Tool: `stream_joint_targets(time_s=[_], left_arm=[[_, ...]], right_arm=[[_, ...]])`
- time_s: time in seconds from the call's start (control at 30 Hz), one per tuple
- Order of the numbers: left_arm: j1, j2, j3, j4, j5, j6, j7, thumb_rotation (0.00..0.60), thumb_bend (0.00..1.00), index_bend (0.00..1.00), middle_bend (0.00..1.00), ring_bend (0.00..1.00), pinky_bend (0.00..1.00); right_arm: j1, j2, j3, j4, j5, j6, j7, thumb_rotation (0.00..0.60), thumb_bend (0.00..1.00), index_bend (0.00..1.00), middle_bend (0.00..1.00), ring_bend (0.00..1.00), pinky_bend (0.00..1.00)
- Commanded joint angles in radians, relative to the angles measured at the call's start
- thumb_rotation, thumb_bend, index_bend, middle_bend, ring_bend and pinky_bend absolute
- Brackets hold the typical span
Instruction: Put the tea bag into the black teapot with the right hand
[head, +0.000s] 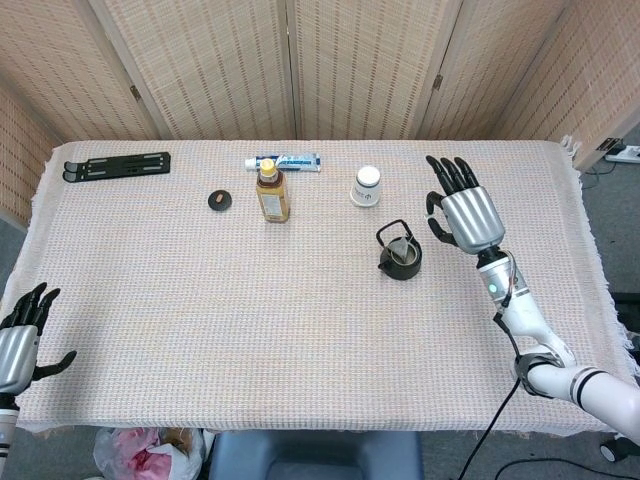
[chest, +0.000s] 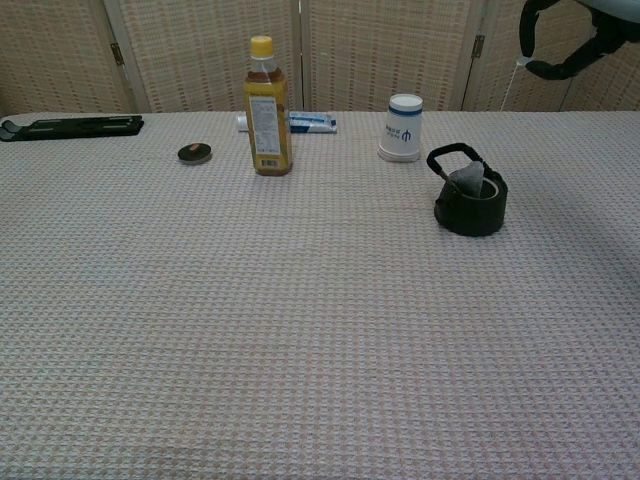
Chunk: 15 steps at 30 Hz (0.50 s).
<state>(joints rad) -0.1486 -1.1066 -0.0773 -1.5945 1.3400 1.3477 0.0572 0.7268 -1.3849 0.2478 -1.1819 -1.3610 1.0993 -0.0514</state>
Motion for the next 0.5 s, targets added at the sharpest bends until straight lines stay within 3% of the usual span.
stream_joint_targets(time_s=[0.03, 0.5], left_arm=[[0.0, 0.0, 0.0, 0.0, 0.0, 0.0, -0.001, 0.6, 0.26, 0.0, 0.0, 0.03, 0.25], [-0.002, -0.001, 0.001, -0.001, 0.001, 0.001, 0.002, 0.6, 0.26, 0.0, 0.0, 0.03, 0.25]], right_arm=[[-0.004, -0.005, -0.008, 0.008, -0.007, 0.005, 0.001, 0.6, 0.32, 0.57, 0.0, 0.0, 0.0], [-0.021, -0.023, -0.044, 0.039, -0.008, -0.013, -0.021, 0.6, 0.32, 0.57, 0.0, 0.0, 0.0]])
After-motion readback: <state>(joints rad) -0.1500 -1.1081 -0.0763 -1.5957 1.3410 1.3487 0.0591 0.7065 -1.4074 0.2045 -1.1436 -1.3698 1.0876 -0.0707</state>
